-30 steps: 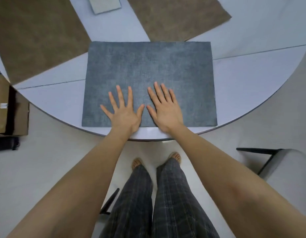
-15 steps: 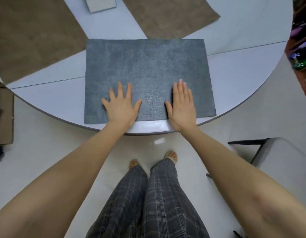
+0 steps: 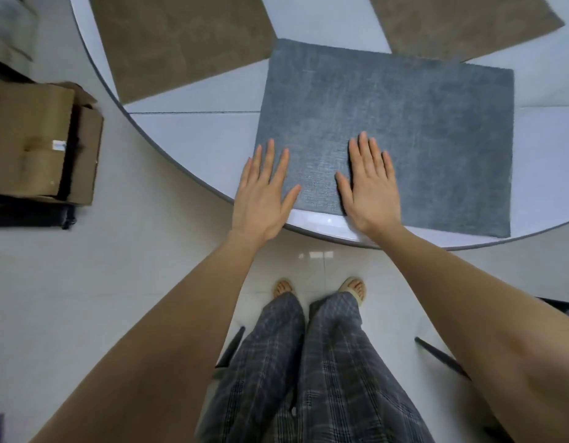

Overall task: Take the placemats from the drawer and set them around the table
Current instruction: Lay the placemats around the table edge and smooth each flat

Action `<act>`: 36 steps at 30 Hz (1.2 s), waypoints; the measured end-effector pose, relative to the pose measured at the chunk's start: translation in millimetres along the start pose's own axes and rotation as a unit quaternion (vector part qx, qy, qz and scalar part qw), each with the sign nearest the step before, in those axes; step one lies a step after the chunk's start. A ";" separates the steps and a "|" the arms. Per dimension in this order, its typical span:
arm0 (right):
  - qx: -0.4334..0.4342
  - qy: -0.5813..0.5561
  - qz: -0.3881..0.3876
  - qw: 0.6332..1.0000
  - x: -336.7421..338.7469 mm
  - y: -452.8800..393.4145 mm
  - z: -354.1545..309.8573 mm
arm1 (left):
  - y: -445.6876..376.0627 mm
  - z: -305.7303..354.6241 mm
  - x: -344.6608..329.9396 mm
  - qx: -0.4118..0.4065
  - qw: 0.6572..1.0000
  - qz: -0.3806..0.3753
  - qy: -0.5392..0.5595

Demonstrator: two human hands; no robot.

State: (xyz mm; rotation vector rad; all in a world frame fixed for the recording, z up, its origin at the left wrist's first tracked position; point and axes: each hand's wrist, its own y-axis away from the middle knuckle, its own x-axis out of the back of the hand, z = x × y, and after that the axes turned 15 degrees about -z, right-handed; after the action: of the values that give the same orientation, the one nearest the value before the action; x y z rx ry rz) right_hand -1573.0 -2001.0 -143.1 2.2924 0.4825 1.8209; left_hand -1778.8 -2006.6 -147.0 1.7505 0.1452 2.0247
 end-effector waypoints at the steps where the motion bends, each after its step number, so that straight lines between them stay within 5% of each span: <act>1: -0.001 -0.001 -0.003 1.000 -0.1 0.4 -0.7 | 3.8 -3.6 -0.7 0.014 1.000 -0.002 0.005; 6: 0.002 -0.001 -0.011 1.000 7.2 0.2 -1.8 | 0.9 -0.3 12.4 0.102 0.995 -0.010 -0.003; 14: 0.031 -0.011 0.048 0.998 56.8 -91.3 20.6 | -112.6 47.8 67.0 -0.029 0.999 0.013 0.010; 25: 0.055 0.030 0.010 0.998 63.9 -154.9 44.8 | -189.7 41.2 72.7 0.182 0.983 0.002 0.038; 36: 0.145 0.030 -0.038 0.988 76.1 -151.0 90.1 | -204.2 56.5 88.3 0.241 0.969 -0.046 0.026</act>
State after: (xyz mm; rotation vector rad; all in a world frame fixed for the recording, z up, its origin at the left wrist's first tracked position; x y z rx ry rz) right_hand -1492.1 -1827.4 -145.2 2.3625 0.8872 1.8961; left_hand -1677.4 -1801.3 -131.3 1.9194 0.7780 2.0864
